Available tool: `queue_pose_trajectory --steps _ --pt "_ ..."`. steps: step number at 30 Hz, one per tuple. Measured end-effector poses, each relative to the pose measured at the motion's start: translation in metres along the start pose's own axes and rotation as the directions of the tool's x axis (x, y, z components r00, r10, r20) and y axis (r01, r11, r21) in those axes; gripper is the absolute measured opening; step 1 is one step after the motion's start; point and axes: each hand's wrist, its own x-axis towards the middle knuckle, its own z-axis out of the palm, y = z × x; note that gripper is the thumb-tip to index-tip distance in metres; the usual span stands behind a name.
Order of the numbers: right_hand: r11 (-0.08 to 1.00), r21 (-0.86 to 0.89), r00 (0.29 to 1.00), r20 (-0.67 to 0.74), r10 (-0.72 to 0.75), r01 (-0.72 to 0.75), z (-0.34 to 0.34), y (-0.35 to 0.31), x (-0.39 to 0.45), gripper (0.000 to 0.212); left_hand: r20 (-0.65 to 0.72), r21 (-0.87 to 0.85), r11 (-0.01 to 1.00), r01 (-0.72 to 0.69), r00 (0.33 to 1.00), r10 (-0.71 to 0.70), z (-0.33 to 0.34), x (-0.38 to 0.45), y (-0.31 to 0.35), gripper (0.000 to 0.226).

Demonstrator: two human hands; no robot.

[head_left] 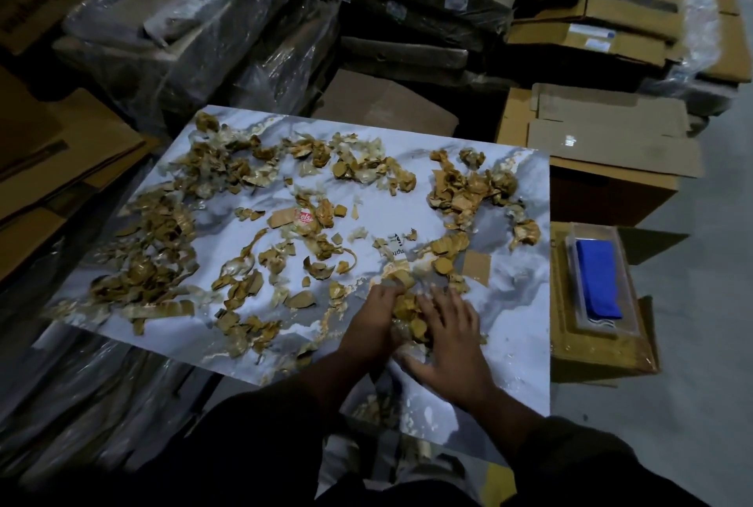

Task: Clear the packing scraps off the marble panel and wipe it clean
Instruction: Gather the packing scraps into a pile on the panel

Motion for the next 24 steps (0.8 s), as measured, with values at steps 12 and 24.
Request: queue_pose_trajectory --steps 12,24 --pt "0.999 -0.050 1.000 0.014 0.018 -0.017 0.006 -0.021 0.041 0.068 0.140 -0.344 0.901 0.265 0.963 -0.230 -0.034 0.000 0.036 0.041" --pt "0.972 0.207 0.992 -0.035 0.118 -0.109 -0.020 -0.080 0.097 0.031 -0.108 -0.558 0.771 0.308 0.894 -0.436 -0.047 0.017 0.019 0.088"
